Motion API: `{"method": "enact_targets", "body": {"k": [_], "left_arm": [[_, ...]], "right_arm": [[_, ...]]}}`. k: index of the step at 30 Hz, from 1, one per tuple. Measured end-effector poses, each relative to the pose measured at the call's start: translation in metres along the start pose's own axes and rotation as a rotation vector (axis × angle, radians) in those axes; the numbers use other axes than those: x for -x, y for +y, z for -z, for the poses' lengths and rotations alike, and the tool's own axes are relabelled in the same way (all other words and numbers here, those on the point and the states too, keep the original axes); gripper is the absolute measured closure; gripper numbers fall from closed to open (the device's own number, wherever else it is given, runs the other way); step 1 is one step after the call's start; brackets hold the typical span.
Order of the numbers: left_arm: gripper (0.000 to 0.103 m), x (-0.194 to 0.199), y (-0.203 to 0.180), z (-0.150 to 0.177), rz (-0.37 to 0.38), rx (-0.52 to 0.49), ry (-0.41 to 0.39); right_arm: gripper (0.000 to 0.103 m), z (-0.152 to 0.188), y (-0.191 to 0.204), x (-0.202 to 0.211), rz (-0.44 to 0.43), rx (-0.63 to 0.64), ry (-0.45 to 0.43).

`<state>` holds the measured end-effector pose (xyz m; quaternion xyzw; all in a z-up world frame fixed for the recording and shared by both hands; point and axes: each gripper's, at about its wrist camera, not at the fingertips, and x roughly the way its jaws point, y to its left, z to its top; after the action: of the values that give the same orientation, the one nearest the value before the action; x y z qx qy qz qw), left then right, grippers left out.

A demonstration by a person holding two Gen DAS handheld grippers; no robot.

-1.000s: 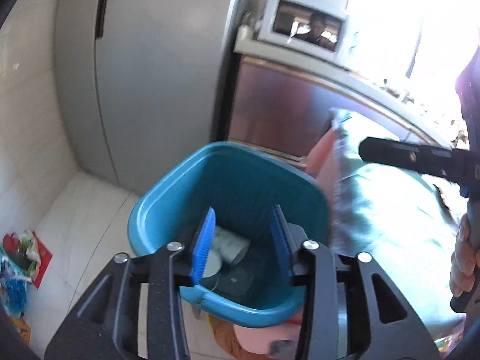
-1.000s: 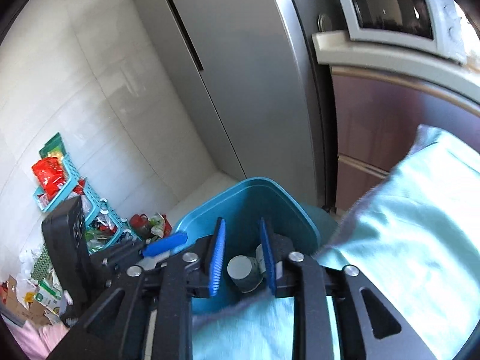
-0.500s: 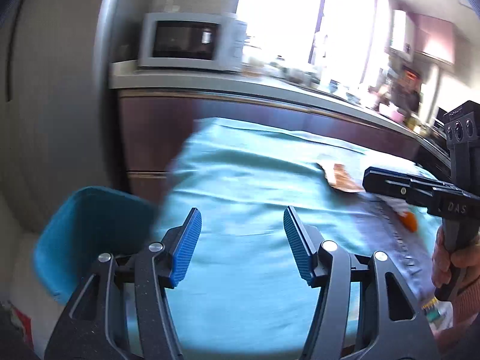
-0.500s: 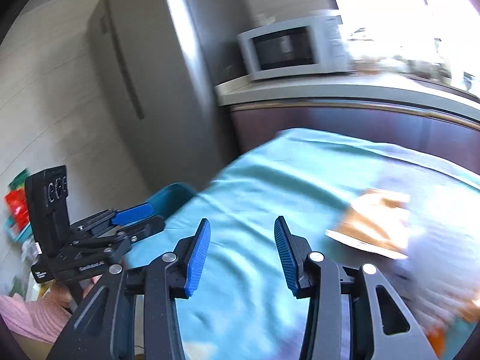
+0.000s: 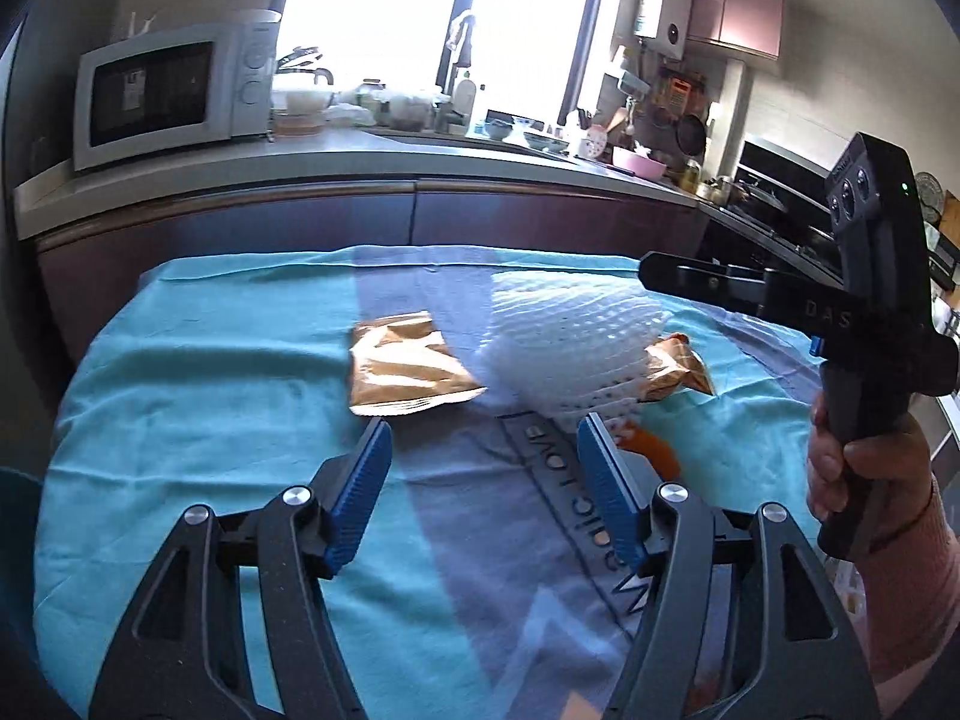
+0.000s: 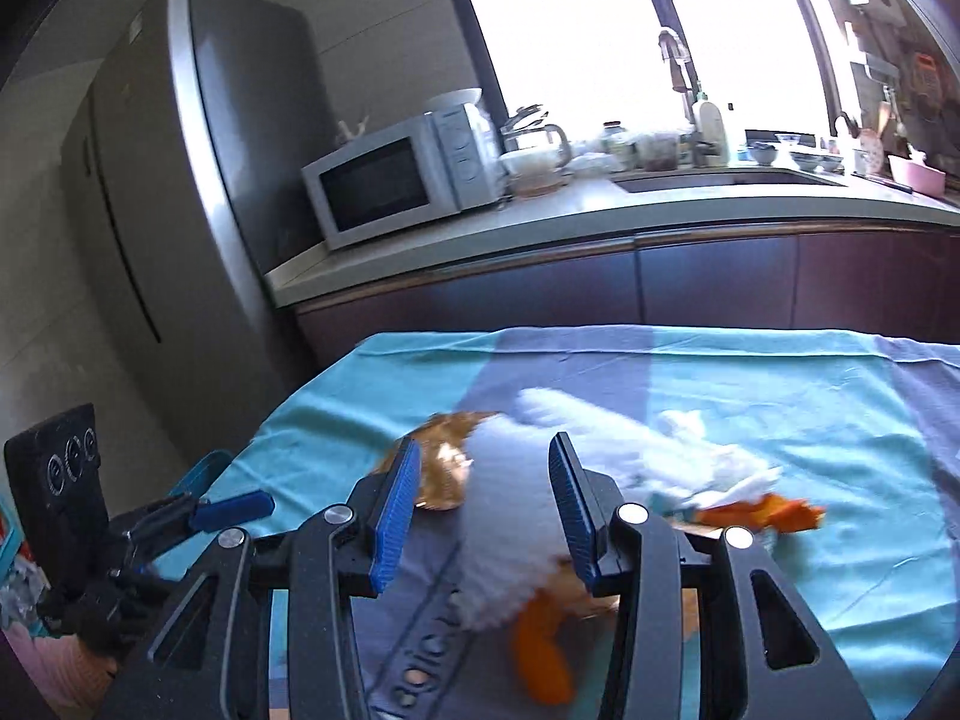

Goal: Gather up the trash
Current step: 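Return both grippers to the table and grasp white foam nets with each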

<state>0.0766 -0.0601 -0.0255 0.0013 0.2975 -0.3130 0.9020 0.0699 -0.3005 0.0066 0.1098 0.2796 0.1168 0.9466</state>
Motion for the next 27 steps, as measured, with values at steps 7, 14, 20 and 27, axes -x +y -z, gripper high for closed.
{"method": "enact_targets", "body": {"k": [7, 14, 20, 27], "left_arm": [[0.034, -0.048, -0.053, -0.021, 0.038, -0.068, 0.028], [0.036, -0.083, -0.076, -0.036, 0.0, -0.092, 0.058], [0.069, -0.101, -0.071, -0.036, 0.018, -0.042, 0.107], [0.097, -0.09, -0.048, -0.034, 0.069, 0.033, 0.093]], "right_arm": [[0.061, -0.012, -0.048, -0.009, 0.009, -0.056, 0.015], [0.061, -0.013, -0.07, -0.028, -0.042, -0.112, 0.052], [0.061, -0.013, -0.072, -0.036, -0.083, -0.113, 0.079], [0.061, -0.014, -0.07, -0.041, -0.108, -0.104, 0.098]]}}
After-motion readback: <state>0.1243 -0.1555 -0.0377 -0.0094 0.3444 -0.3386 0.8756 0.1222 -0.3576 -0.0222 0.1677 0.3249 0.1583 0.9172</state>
